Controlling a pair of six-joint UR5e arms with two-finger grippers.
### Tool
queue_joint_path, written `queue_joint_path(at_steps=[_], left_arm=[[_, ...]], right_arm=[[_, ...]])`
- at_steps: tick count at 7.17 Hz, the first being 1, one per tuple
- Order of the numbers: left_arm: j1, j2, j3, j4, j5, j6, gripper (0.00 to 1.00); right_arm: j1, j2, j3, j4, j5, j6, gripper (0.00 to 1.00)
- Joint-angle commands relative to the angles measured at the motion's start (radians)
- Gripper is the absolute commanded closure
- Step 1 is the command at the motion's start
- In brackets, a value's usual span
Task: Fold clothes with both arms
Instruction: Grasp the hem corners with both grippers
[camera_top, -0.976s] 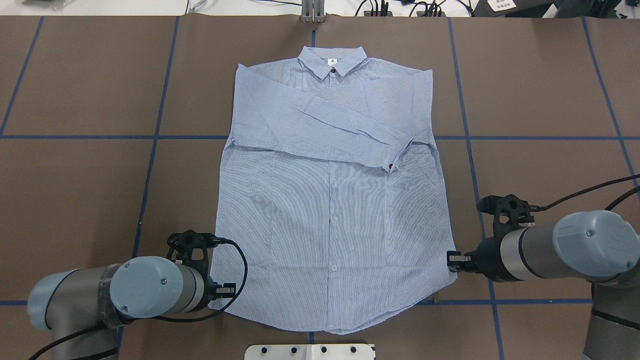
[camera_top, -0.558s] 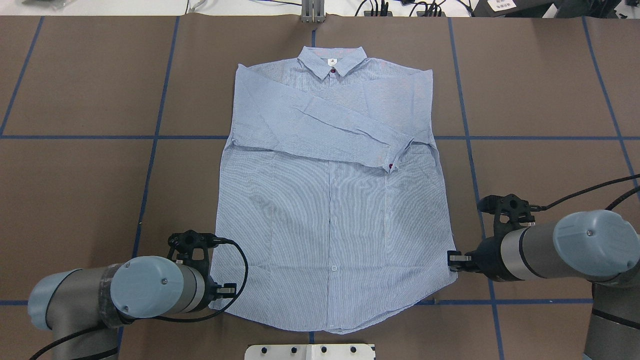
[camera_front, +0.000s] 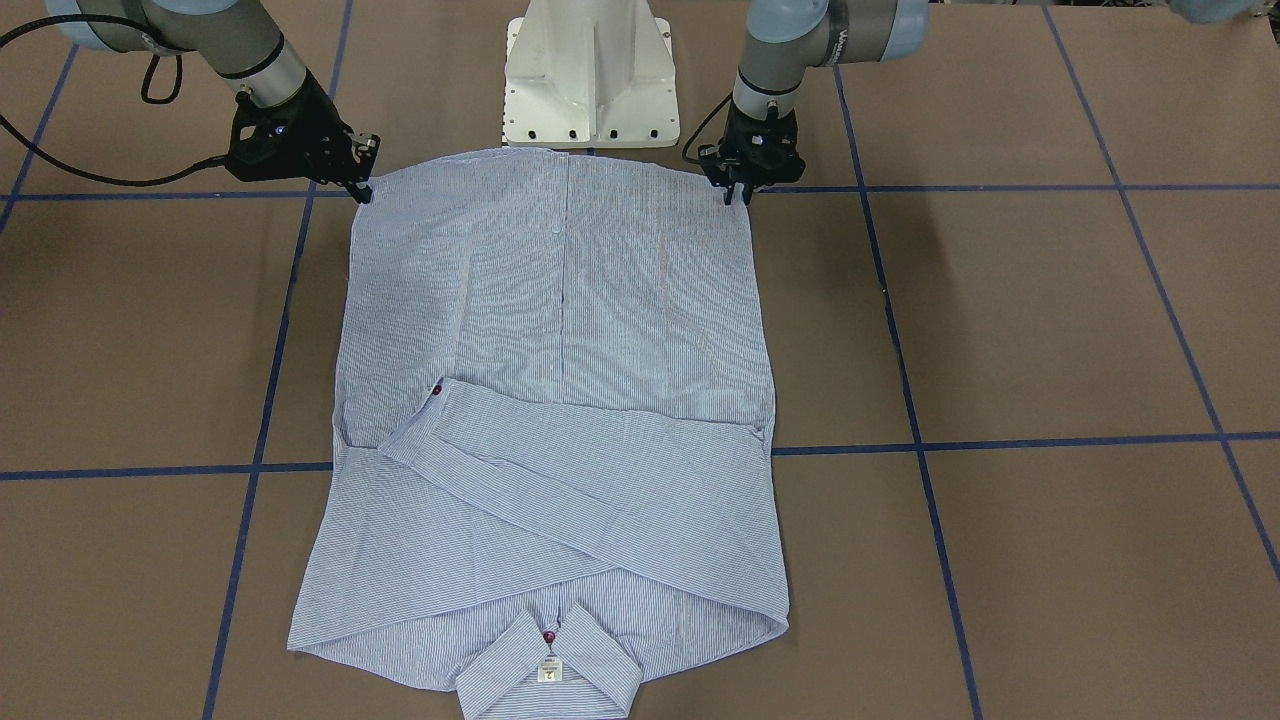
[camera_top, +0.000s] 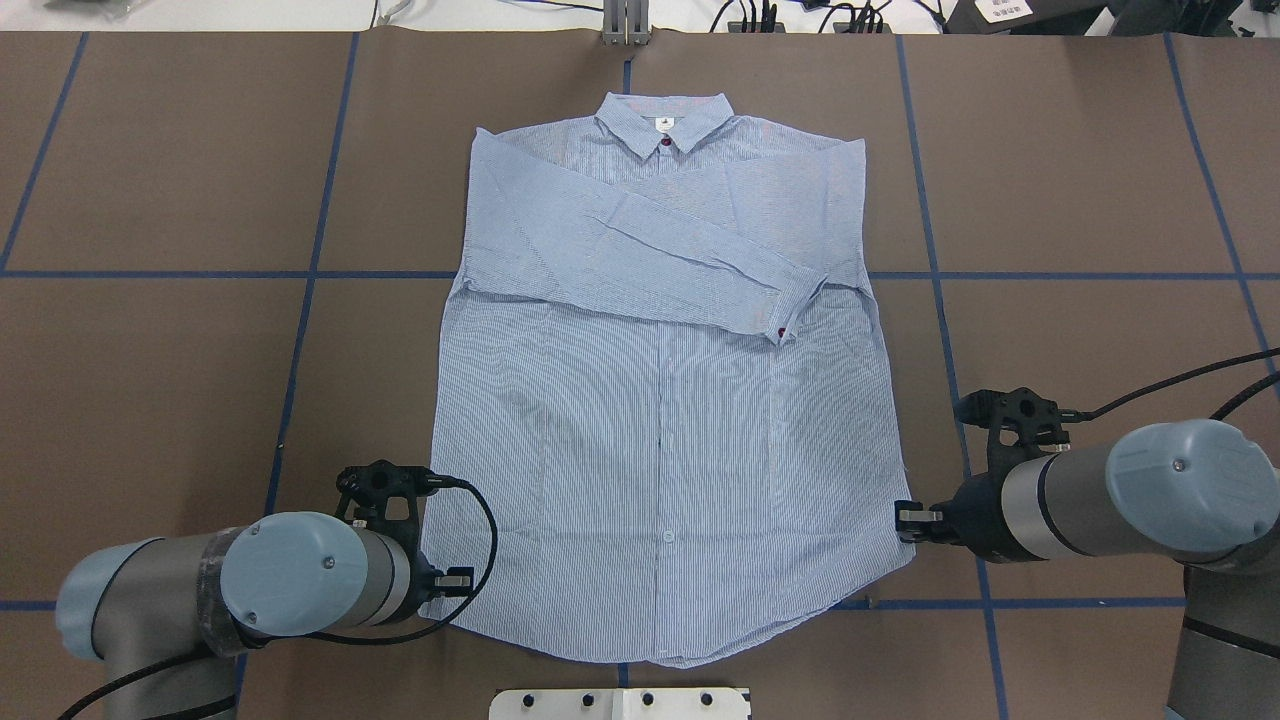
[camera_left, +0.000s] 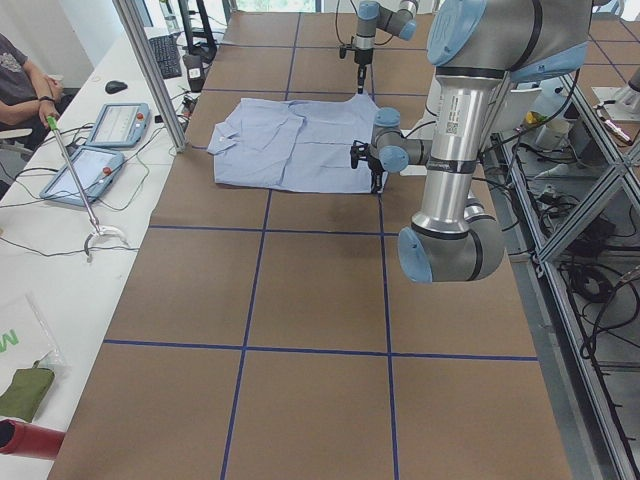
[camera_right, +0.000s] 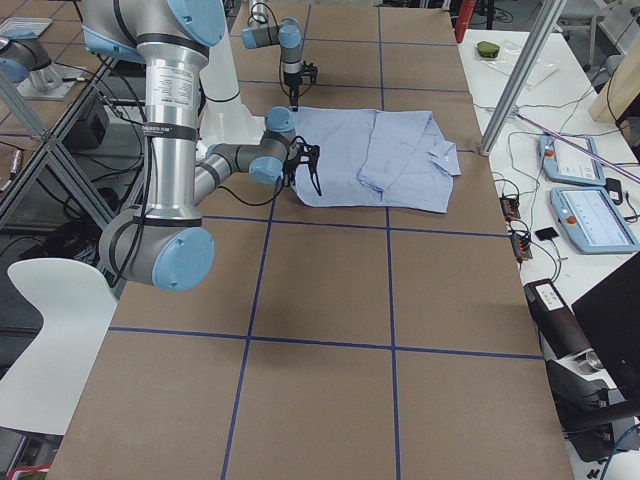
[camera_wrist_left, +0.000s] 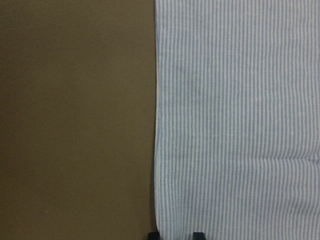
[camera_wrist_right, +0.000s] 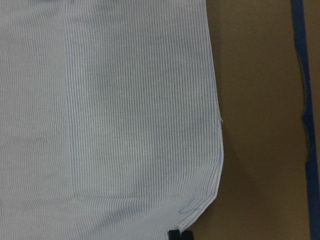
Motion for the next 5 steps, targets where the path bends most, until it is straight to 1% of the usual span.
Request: queue_joint_path(at_steps=[1, 2, 3, 5], left_arm=[[0.0, 0.0, -0.007, 0.001, -0.002, 0.0, 0.78], [-0.002, -0.001, -0.008, 0.003, -0.002, -0.006, 0.98], [-0.005, -0.001, -0.011, 0.006, 0.0, -0.008, 1.0], [-0.015, 0.013, -0.053, 0.026, 0.0, -0.006, 1.0]], right_arm=[[-0.001, 0.0, 0.0, 0.0, 0.0, 0.0, 1.0], [0.0, 0.003, -0.002, 0.0, 0.001, 0.0, 1.0], [-0.001, 0.003, -0.005, 0.0, 0.003, 0.0, 1.0], [0.005, 0.005, -0.003, 0.0, 0.014, -0.003, 1.0]])
